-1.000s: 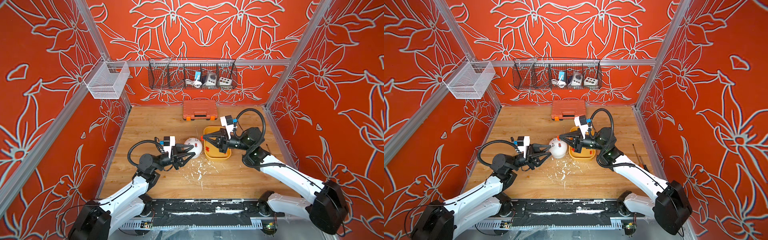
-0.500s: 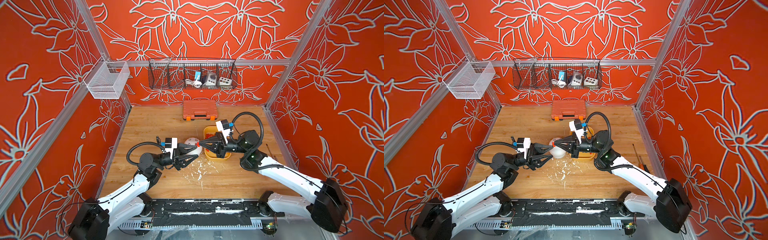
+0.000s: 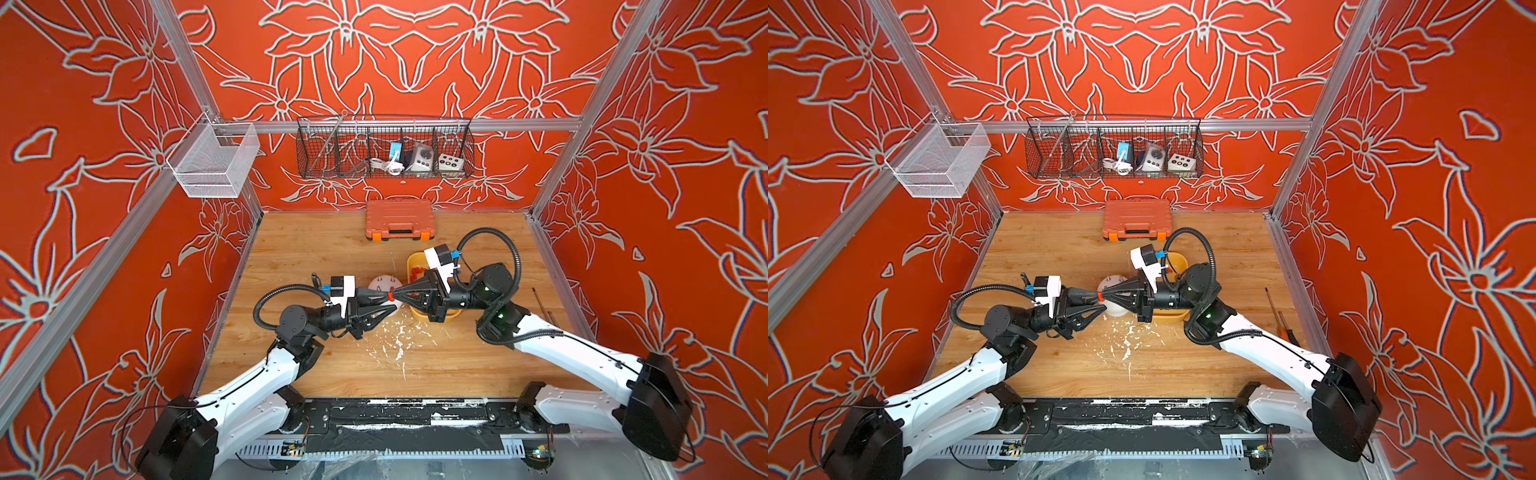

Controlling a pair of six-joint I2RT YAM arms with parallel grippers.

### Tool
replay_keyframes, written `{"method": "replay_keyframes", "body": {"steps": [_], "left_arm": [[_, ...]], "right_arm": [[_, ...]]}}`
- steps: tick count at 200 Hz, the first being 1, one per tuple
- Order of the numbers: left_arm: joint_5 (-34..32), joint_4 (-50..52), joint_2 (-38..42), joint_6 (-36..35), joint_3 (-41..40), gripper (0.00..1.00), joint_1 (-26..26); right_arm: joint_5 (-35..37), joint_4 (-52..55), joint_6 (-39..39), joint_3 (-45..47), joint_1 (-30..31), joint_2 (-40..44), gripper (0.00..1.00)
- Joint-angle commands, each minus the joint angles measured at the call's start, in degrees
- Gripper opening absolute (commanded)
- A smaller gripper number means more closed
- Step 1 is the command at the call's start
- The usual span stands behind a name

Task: Cover the protruding screws with screw protection sleeves
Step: Pick up the screw protection sleeve from the storage box.

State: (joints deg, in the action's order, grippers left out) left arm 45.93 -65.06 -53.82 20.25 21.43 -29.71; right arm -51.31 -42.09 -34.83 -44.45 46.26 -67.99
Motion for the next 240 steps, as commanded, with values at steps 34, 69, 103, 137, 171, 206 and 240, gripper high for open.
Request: {"method": "replay_keyframes", "body": {"steps": [34,69,103,137,171,206,240], "left_arm": [[-0.74,0.41,1.25,-2.01,0.81,0.07,-0.34],[-0.49,3.23,2.05,-3.26,1.36,0.0,-0.56],[-0.32,7.07,3.62,-5.77,0.87,0.0,-0.74],[-0.13,20.82,8.21,-13.01,0.63,0.0,-1.72],[-2.86,34.6,13.62,-20.82,-1.75,0.0,-4.55],[-6.99,44.59,14.77,-27.85,-3.91,0.0,-8.86],[-7.44,48.11,12.73,-31.3,-4.55,0.0,-10.27]], "right_arm": [[0.11,1.2,2.27,-0.05,0.5,0.66,0.0],[0.19,1.64,2.61,0.15,0.51,1.0,0.0],[0.66,5.37,4.9,-0.82,0.48,2.17,0.12],[4.19,21.0,16.9,-2.37,-0.03,10.56,0.66],[11.99,50.76,40.18,-8.95,0.1,15.92,0.7],[13.27,71.79,52.98,-15.09,0.89,11.56,0.57],[14.37,78.56,58.26,-14.75,2.01,11.6,0.6]]}}
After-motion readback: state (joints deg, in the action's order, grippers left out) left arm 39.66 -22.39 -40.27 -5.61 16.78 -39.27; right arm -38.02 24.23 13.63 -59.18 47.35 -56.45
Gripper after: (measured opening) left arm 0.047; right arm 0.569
